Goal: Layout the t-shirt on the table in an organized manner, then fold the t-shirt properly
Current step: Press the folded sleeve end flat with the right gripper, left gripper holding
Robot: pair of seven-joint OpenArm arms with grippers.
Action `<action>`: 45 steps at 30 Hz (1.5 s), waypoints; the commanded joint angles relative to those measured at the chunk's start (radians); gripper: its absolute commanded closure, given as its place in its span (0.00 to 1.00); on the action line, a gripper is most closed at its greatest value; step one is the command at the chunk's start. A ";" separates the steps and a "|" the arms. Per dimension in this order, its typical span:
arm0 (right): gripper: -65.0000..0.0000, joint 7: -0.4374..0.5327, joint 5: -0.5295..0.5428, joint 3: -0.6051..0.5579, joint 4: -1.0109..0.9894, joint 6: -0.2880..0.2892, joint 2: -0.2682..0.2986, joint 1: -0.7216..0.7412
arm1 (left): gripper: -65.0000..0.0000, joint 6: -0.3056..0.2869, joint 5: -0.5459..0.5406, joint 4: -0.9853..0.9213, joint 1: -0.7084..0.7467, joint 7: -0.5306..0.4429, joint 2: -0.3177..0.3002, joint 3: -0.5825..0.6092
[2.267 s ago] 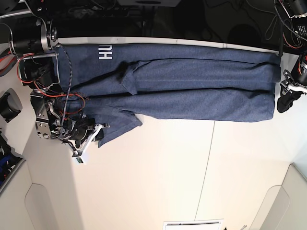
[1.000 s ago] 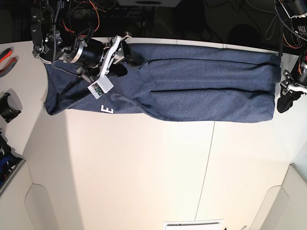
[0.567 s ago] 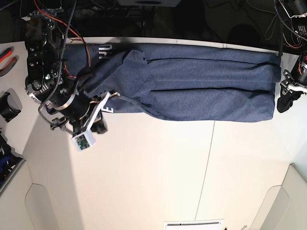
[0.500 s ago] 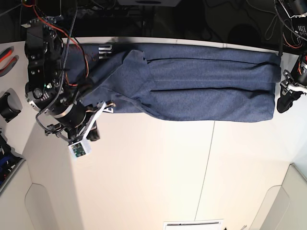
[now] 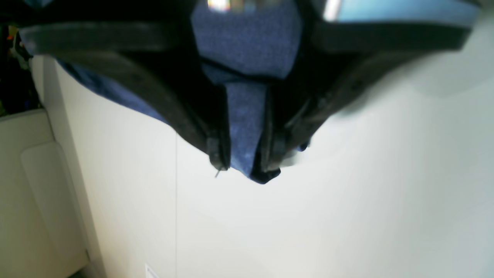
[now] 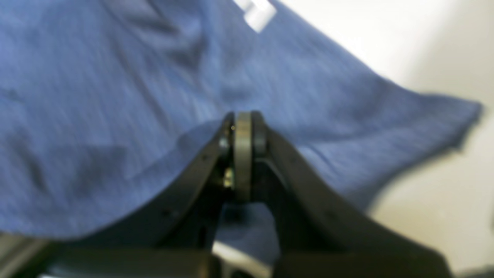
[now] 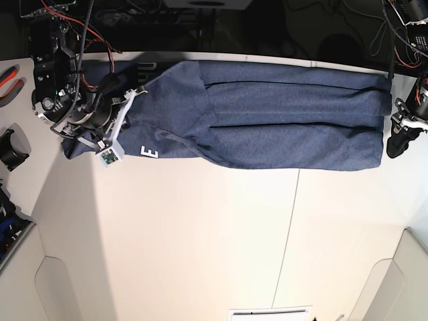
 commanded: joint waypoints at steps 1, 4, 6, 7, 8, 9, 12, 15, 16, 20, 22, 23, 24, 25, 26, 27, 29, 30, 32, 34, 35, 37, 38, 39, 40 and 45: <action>1.00 0.008 0.000 0.008 0.036 -0.004 0.013 -0.008 | 0.72 -0.013 -0.021 0.018 -0.006 -0.021 -0.019 -0.005; 1.00 -0.002 -0.026 0.027 0.053 -0.004 0.029 -0.063 | 0.72 -0.013 -0.021 0.018 -0.006 -0.021 -0.019 -0.005; 1.00 -0.005 -0.032 0.044 0.052 -0.003 0.029 -0.098 | 0.72 -0.013 -0.021 0.018 -0.006 -0.021 -0.019 -0.005; 1.00 -0.005 -0.032 0.052 0.052 -0.003 0.029 -0.111 | 0.72 -0.013 -0.022 0.018 -0.006 -0.021 -0.019 -0.005; 1.00 -0.005 -0.032 0.058 0.052 -0.003 0.029 -0.122 | 0.72 -0.013 -0.022 0.018 -0.006 -0.021 -0.019 -0.005; 1.00 -0.006 -0.032 0.064 0.052 -0.003 0.029 -0.129 | 0.72 -0.013 -0.022 0.018 -0.006 -0.021 -0.019 -0.005; 1.00 -0.021 -0.032 0.080 0.052 -0.004 0.029 -0.135 | 0.72 -0.013 -0.022 0.018 -0.006 -0.021 -0.019 -0.005; 1.00 -0.034 -0.059 0.103 0.052 -0.045 0.029 -0.134 | 0.72 -0.013 -0.022 0.018 -0.006 -0.026 -0.019 -0.005; 1.00 -0.033 -0.077 0.111 0.052 -0.062 0.029 -0.134 | 0.72 -0.013 -0.022 0.018 -0.005 -0.043 -0.019 -0.005; 1.00 -0.032 -0.103 0.133 0.052 -0.083 0.029 -0.134 | 0.72 -0.013 -0.022 0.018 -0.006 -0.096 -0.021 -0.009; 1.00 -0.032 -0.102 0.134 0.052 -0.083 0.029 -0.134 | 0.72 -0.013 -0.022 0.018 -0.005 -0.096 -0.020 -0.023; 1.00 -0.032 -0.102 0.133 0.052 -0.083 0.029 -0.134 | 0.72 -0.013 -0.022 0.018 -0.005 -0.092 -0.020 -0.033; 1.00 -0.031 -0.102 0.133 0.052 -0.083 0.029 -0.134 | 0.72 -0.013 -0.022 0.018 -0.002 -0.077 -0.020 -0.050; 1.00 -0.029 -0.102 0.133 0.052 -0.083 0.029 -0.134 | 0.72 -0.013 -0.022 0.018 -0.002 -0.060 -0.020 -0.071; 1.00 -0.027 -0.102 0.133 0.052 -0.082 0.029 -0.134 | 0.72 -0.013 -0.022 0.018 -0.001 -0.040 -0.020 -0.097; 1.00 -0.027 -0.102 0.133 0.052 -0.083 0.029 -0.134 | 0.72 -0.013 -0.023 0.018 0.002 -0.029 -0.020 -0.124; 1.00 -0.019 -0.098 0.133 0.052 -0.082 0.029 -0.134 | 0.69 -0.013 -0.043 0.018 0.016 -0.006 -0.020 -0.177; 1.00 -0.016 -0.098 0.133 0.052 -0.082 0.029 -0.134 | 0.60 -0.013 -0.058 0.018 0.024 0.019 -0.021 -0.196; 1.00 -0.013 -0.090 0.133 0.052 -0.082 0.029 -0.134 | 0.44 -0.013 -0.106 0.018 0.048 0.109 -0.021 -0.212; 1.00 -0.009 -0.072 0.133 0.052 -0.082 0.029 -0.134 | 0.41 -0.013 -0.181 0.018 0.082 0.192 -0.015 -0.204; 1.00 -0.008 -0.064 0.133 0.052 -0.081 0.029 -0.133 | 0.41 -0.013 -0.213 0.018 0.099 0.222 -0.008 -0.200; 1.00 -0.008 -0.054 0.133 0.052 -0.081 0.029 -0.134 | 0.41 -0.013 -0.238 0.018 0.119 0.241 0.011 -0.196; 1.00 -0.008 -0.054 0.133 0.052 -0.081 0.029 -0.134 | 0.41 -0.013 -0.238 0.014 0.125 0.240 0.023 -0.196; 1.00 -0.009 -0.054 0.133 0.052 -0.081 0.029 -0.134 | 0.41 -0.013 -0.238 0.009 0.126 0.240 0.032 -0.196; 1.00 -0.009 -0.054 0.133 0.052 -0.081 0.029 -0.134 | 0.41 -0.013 -0.238 -0.001 0.125 0.240 0.041 -0.196; 1.00 -0.009 -0.054 0.133 0.052 -0.081 0.029 -0.134 | 0.41 -0.013 -0.237 -0.090 0.124 0.201 0.054 -0.196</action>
